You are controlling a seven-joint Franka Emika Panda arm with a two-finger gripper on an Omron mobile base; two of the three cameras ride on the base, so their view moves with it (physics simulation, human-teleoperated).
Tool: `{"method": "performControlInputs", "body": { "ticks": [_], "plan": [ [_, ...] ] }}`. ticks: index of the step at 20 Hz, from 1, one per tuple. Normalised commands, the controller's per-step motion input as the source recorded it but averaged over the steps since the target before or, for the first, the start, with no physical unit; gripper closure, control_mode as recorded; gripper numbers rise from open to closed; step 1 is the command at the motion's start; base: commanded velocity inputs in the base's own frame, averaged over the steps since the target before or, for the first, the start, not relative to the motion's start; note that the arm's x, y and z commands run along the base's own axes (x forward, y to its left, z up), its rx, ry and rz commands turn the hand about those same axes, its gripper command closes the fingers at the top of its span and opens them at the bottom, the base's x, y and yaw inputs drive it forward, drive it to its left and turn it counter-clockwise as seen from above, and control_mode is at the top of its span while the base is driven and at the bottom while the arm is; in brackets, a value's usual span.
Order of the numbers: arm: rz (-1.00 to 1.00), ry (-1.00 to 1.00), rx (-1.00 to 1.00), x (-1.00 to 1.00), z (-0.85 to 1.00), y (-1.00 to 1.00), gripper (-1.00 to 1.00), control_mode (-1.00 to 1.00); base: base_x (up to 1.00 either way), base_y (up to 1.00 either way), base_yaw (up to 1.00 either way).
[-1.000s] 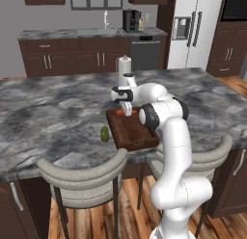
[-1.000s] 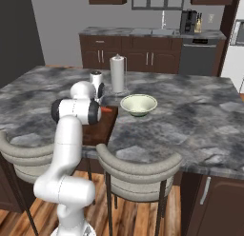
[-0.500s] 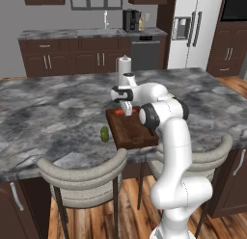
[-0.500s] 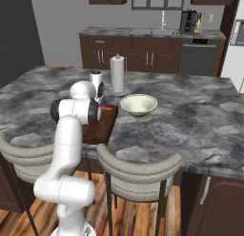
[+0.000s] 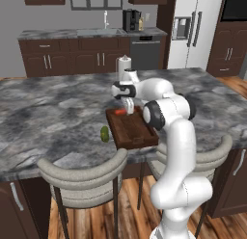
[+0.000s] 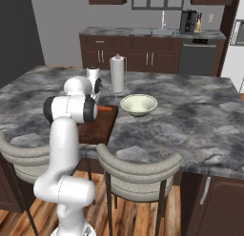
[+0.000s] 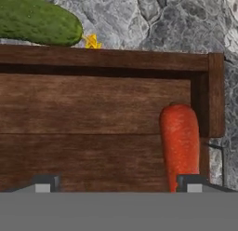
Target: Place the two vegetables and bowl onto the tray for setting up a vegetable dip station.
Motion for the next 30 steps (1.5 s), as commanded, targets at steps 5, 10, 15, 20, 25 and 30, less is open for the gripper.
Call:
{"method": "performControlInputs", "body": {
  "ticks": [5, 10, 15, 20, 25, 30],
  "plan": [
    [-0.31, 0.0, 0.02, -0.94, 0.08, 0.0, -1.0, -1.0, 0.0, 0.0, 0.0],
    [-0.41, 0.0, 0.04, -0.87, 0.13, 0.04, -1.0, -1.0, 0.0, 0.0, 0.0],
    [-0.46, 0.0, 0.01, -0.6, 0.14, 0.2, -1.0, -1.0, 0.0, 0.0, 0.0],
    [-0.46, 0.0, 0.0, -0.1, 0.26, 0.22, -1.0, -1.0, 0.0, 0.0, 0.0],
    [-0.42, 0.0, 0.0, 0.01, 0.26, 0.34, -1.0, -1.0, 0.0, 0.0, 0.0],
    [-0.31, 0.0, 0.0, 0.14, 0.05, 0.58, -1.0, -1.0, 0.0, 0.0, 0.0]
  ]
}}
